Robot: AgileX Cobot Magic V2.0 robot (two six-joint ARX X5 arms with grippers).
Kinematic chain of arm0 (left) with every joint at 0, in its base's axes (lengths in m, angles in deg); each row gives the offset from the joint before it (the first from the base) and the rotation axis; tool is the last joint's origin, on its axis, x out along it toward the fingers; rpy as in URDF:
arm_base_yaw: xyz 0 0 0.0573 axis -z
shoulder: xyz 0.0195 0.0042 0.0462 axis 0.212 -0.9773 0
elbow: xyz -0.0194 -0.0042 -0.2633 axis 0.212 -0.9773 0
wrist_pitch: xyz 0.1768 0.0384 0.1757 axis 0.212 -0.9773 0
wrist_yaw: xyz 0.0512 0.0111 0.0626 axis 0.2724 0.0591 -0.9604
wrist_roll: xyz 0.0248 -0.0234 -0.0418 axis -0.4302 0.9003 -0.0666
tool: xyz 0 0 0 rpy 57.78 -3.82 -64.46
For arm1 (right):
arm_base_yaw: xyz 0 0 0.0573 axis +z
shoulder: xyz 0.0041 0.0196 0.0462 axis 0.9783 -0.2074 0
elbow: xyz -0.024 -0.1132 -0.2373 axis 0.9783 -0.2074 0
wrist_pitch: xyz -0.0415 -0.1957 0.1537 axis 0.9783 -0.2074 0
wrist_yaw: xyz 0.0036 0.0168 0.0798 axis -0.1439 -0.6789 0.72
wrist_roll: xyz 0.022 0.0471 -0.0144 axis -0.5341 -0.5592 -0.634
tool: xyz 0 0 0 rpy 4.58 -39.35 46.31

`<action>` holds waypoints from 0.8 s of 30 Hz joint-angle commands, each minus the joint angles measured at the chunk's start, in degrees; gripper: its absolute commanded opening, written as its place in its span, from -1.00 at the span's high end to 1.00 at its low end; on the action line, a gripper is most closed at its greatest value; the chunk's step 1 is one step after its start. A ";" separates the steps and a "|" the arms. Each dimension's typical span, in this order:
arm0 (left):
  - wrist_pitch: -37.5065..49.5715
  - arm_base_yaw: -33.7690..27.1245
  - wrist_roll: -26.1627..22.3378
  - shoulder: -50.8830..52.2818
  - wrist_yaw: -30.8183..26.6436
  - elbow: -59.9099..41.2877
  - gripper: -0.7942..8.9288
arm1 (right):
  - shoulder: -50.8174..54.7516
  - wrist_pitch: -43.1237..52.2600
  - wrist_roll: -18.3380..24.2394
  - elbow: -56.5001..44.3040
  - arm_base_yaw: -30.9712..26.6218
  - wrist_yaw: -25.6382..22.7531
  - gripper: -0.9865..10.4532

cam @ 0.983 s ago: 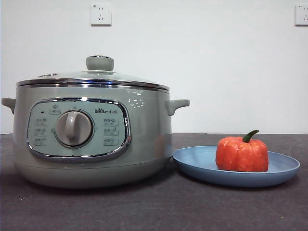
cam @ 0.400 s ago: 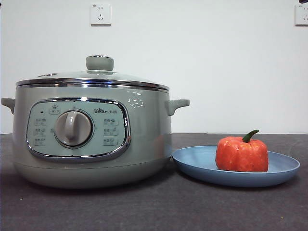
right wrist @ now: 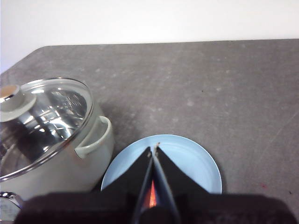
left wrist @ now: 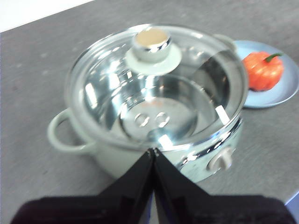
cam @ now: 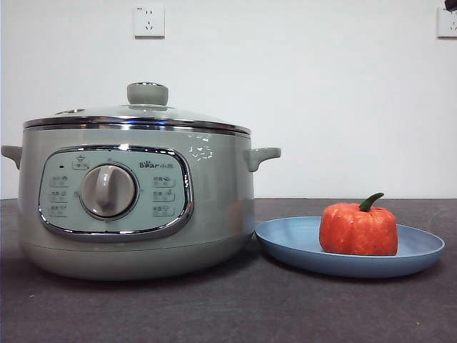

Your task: Take the pumpkin out from the steamer,put the pumpkin in the blue plate,close the lid

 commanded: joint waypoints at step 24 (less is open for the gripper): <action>33.46 -27.63 3.93 27.17 2.99 -41.18 0.84 | 0.04 -0.90 -0.55 -0.48 0.09 -0.15 0.83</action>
